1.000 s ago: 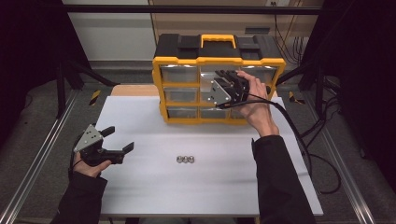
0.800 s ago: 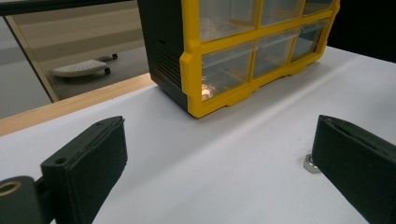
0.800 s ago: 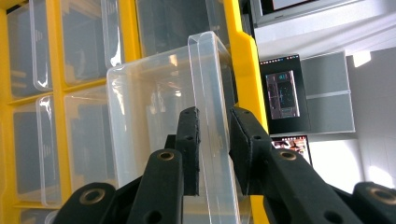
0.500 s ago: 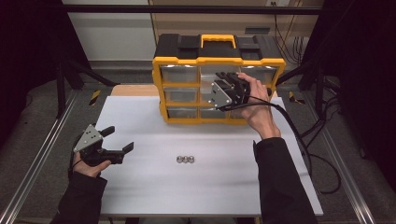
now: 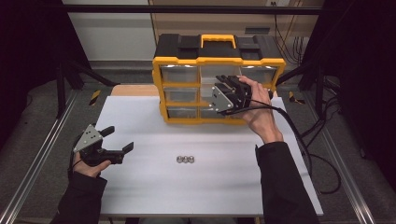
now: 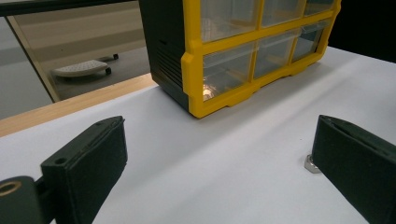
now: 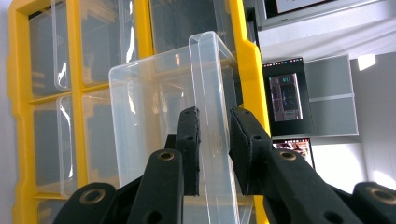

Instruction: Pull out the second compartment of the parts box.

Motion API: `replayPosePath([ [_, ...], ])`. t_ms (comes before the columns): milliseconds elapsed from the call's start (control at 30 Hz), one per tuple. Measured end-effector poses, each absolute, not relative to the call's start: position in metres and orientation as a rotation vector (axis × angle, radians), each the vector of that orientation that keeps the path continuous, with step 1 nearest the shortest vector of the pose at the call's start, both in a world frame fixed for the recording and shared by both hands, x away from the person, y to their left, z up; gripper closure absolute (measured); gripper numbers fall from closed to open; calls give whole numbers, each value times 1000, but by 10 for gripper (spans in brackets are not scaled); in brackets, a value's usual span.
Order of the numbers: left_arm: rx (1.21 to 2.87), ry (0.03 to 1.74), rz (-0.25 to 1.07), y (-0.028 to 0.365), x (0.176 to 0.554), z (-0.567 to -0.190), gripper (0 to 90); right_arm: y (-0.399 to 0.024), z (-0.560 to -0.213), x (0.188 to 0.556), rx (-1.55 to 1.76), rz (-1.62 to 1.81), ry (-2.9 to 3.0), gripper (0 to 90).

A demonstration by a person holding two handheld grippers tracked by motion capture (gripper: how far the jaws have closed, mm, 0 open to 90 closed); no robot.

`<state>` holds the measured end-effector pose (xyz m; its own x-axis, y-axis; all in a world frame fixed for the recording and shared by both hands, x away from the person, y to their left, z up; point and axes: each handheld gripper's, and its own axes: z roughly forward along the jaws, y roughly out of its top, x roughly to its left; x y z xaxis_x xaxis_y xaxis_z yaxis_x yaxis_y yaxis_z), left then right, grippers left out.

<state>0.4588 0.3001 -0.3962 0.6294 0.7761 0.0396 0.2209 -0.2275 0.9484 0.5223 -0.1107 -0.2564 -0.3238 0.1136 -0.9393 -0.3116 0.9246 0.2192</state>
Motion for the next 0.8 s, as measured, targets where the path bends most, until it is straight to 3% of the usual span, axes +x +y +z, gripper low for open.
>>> replayPosePath([
  [800,1772,809,639,299,459,-397,25,-115,-254,499,-154,445,1878,741],
])
